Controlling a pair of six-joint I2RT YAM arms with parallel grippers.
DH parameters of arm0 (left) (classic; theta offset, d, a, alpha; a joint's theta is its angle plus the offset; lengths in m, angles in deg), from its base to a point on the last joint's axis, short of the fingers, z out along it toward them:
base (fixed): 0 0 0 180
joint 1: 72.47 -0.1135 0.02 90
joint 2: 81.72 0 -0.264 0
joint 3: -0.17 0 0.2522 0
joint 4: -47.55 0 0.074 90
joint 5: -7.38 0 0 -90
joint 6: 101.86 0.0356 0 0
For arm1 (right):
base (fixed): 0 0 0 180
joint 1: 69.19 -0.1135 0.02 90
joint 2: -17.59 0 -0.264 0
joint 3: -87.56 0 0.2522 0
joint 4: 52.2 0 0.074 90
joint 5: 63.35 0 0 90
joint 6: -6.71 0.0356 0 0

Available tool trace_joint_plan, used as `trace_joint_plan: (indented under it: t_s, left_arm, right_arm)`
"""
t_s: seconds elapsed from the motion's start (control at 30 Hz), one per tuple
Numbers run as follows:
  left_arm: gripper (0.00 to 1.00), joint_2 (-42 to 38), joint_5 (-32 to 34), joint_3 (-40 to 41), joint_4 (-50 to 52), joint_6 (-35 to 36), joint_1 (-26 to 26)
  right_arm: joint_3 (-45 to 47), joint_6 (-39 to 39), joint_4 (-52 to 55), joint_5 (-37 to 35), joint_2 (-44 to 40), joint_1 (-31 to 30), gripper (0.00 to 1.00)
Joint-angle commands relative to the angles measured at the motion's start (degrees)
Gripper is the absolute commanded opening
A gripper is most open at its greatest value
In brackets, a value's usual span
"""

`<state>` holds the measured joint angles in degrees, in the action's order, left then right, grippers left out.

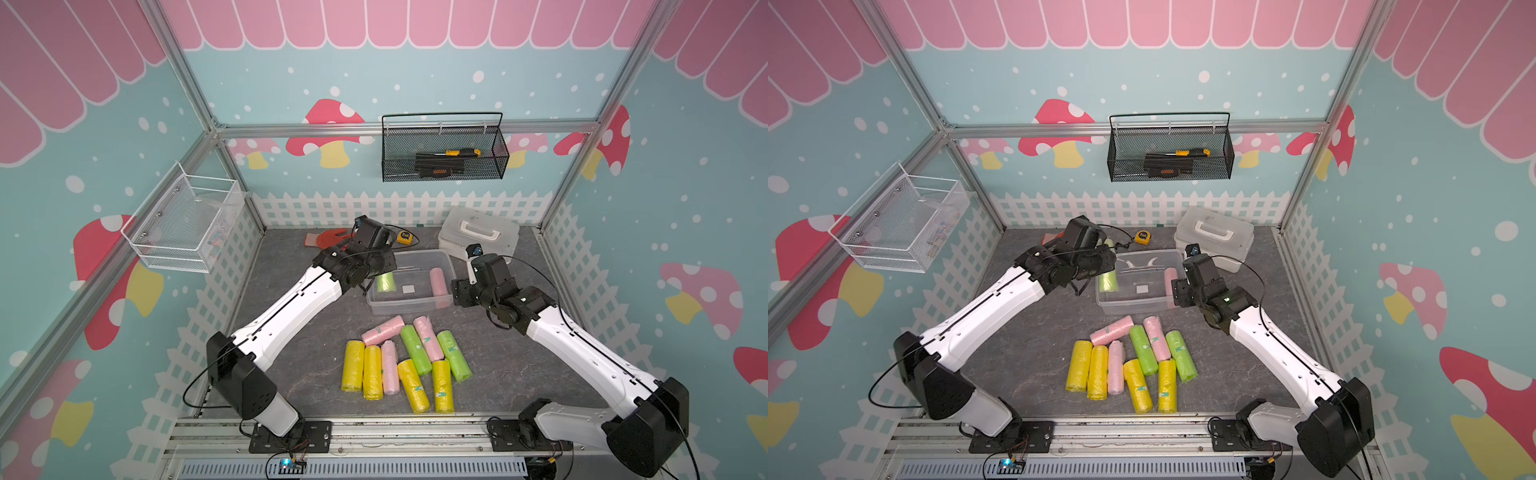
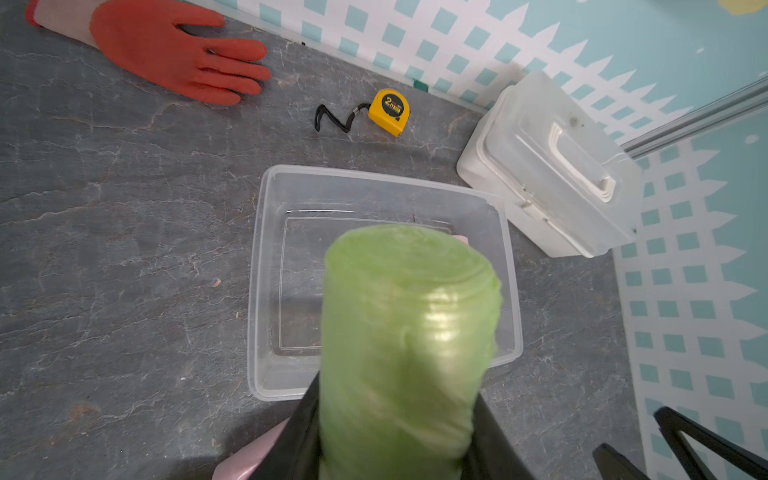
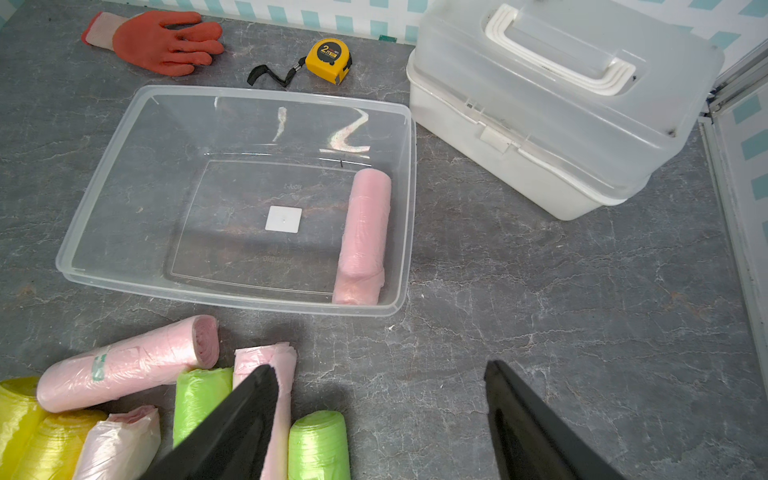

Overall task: Put the roll of trash bags into the storage box
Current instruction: Place the roll of trash bags in the storage box.

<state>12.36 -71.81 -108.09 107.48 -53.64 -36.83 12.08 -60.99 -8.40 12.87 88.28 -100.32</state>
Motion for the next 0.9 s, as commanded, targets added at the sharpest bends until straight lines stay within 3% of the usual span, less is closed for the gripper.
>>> trace_joint_plan:
  t_s: [0.0,0.43,0.87]
  left_arm:
    - [0.0,5.3,-0.7,-6.9,5.0,3.0,0.5]
    - [0.0,21.1,2.1,-13.4,7.5,6.0,-0.4]
    - [0.0,19.0,6.1,-7.1,5.8,8.8,-2.4]
  right_arm:
    - [-1.2,-0.5,0.8,-0.8,-1.3,-0.1,0.8]
    - [-1.3,-0.4,0.6,-0.5,-1.0,-0.1,0.8]
    - [-0.8,0.0,0.3,0.2,-1.0,-0.2,0.8]
